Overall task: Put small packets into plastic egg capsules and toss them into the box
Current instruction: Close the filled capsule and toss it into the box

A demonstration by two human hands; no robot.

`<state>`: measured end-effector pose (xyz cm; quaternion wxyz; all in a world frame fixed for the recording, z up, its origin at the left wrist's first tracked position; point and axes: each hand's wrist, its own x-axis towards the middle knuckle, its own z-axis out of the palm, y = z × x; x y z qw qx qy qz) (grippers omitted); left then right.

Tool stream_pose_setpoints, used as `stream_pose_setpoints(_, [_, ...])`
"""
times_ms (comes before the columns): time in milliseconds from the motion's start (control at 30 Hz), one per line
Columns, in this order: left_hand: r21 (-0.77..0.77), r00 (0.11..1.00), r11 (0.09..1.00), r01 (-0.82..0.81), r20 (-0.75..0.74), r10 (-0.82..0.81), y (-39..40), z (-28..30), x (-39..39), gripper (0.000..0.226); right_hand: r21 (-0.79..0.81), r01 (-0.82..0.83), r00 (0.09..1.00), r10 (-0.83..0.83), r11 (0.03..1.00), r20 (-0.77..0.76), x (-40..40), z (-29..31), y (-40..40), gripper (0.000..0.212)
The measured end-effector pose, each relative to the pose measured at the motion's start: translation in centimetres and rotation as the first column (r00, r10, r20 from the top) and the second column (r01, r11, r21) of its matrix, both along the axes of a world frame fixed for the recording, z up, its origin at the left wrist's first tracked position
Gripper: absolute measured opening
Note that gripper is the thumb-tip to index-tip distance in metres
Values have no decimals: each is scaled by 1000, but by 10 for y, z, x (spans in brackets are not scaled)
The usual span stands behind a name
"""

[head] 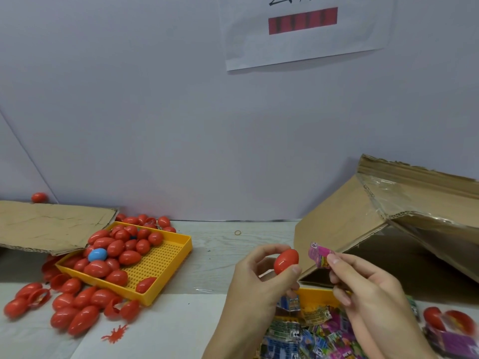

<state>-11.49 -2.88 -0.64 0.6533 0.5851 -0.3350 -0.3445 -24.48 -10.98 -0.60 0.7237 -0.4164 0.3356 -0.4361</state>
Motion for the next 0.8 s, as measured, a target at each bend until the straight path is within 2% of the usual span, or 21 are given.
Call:
stream_pose_setpoints(67, [-9, 1000, 1000, 23, 0, -23, -1, 2, -1, 18, -25, 20, 999, -20, 1000, -37, -1, -1, 0, 18])
stream_pose_setpoints(133, [-26, 998, 998, 56, -26, -56, -2, 5, -2, 14, -107, 14, 992, -27, 994, -122, -2, 0, 2, 8])
stream_pose_setpoints(233, [-18, 994, 997, 72, -76, -73, -3, 5, -3, 16, -262, 7, 979, -60, 965, -195, -3, 1, 5, 15])
stream_pose_setpoints(433, [-33, 987, 997, 76, -141, -79, -5, 3, -1, 16, -426, -17, 961, -103, 904, -258, -2, 5, 11, 22])
stream_pose_setpoints(500, [-30, 984, 995, 100, -142, -103, -5, 2, -1, 21, -462, -19, 957, -118, 887, -265, -2, 5, 11, 25])
stream_pose_setpoints(667, [20, 987, 989, 145, -71, -143, -6, -2, 0, 19, -509, -30, 951, -132, 860, -278, -1, 0, 8, 28])
stream_pose_setpoints(800, [27, 990, 993, 118, -85, -116, -7, -4, 2, 17, -522, -64, 952, -105, 850, -287, -1, -2, 7, 16])
